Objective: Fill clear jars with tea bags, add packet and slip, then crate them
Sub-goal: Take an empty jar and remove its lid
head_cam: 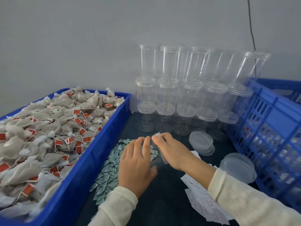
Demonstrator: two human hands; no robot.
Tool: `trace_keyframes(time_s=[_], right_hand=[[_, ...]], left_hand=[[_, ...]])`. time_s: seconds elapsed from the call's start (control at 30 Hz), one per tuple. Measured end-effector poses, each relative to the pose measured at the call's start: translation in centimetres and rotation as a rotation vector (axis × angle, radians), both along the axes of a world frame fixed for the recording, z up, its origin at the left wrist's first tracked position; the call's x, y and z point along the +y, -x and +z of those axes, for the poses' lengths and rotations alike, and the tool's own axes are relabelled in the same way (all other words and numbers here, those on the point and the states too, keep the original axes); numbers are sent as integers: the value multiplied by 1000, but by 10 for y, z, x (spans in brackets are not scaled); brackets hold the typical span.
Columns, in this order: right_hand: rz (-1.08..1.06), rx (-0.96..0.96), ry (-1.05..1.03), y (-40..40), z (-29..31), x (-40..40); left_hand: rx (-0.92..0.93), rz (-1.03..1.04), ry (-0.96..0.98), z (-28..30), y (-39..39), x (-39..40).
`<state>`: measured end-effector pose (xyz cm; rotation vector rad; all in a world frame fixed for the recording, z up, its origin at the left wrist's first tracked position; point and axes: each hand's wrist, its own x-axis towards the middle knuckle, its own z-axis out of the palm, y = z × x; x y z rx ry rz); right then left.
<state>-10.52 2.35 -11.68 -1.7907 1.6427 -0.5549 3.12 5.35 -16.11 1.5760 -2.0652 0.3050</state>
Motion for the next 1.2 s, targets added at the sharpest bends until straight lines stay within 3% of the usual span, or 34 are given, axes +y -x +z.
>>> trace_keyframes(time_s=[0.4,0.5,0.6,0.73,0.9,0.97,1.03,1.1,1.2], right_hand=[[-14,-223,149,11,-26,-2],[-13,-319,-19,15,-29,-2],[-129,-594,-314,14,-30,-5],[-336,-792,-231,1,-32,-8],[-278,-750,4,-3,-32,-9],[-169,-601,191,0,-37,-7],[16,-377,355,10,-37,-6],[248,-274,411,20,-26,-4],[609,-60,435,38,-7,-5]], left_hand=[[-104,-18,-34,14,1,0],[-170,-30,-72,13,4,0],[-270,-16,-86,11,14,3],[-296,17,-104,12,24,0],[-255,28,-163,13,21,-6],[-69,-21,-260,11,19,-8],[226,-77,-382,9,14,-9],[417,-151,-491,9,7,-8],[515,-249,-566,8,-5,-3]])
